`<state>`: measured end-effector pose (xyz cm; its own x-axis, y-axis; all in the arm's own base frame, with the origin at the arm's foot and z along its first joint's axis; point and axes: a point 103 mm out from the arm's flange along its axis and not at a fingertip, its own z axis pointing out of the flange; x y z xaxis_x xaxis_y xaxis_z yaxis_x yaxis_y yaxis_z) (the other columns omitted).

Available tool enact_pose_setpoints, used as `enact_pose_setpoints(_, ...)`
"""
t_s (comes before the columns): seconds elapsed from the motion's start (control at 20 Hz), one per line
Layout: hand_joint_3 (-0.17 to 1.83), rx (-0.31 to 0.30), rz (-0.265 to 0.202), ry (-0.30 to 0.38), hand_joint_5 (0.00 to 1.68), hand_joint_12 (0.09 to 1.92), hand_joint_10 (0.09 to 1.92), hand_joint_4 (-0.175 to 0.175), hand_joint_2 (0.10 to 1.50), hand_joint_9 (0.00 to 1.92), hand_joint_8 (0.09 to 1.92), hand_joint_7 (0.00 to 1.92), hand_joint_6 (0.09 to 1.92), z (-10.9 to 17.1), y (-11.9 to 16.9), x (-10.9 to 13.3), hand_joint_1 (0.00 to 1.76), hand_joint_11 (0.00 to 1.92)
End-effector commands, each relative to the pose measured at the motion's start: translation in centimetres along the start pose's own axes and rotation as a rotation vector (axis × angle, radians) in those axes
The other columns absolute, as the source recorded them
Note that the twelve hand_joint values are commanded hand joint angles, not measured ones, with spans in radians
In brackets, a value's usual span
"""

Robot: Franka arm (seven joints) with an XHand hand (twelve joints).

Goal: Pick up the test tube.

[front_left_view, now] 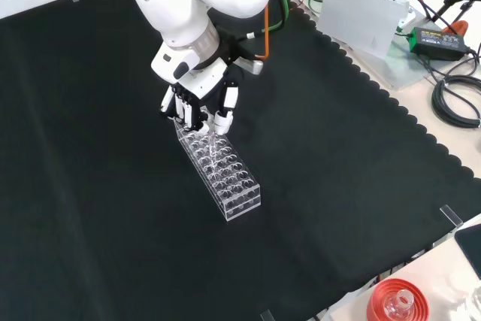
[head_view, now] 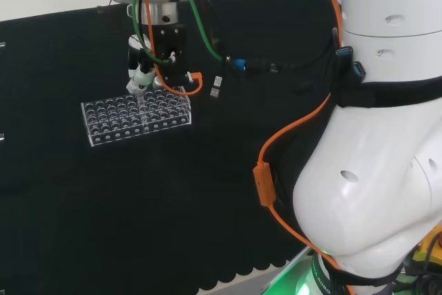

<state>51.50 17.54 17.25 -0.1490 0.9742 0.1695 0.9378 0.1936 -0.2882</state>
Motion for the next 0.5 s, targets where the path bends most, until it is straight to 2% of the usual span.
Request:
enact_pose_setpoints(0.05,0.2,-0.025,-0.005,-0.045,1.19,1.39,0.57,-0.175,0.91,1.13,0.6,1.28,0.65,-0.28,0.17,0.41,1.29,0.48)
enact_pose_setpoints(0.25,0.53,-0.045,-0.008,-0.073,1.24,1.33,0.5,-0.175,0.73,1.25,0.63,1.3,0.64,-0.48,0.18,0.69,1.31,0.56)
enact_pose_setpoints(0.4,0.39,-0.056,-0.008,-0.068,1.22,1.31,0.61,-0.175,0.79,1.23,0.65,1.28,0.64,-0.6,0.18,0.73,1.4,0.59)
enact_pose_setpoints(0.5,0.36,-0.06,-0.009,-0.065,1.21,1.3,0.63,-0.175,0.8,1.23,0.65,1.28,0.64,-0.71,0.18,0.75,1.41,0.6)
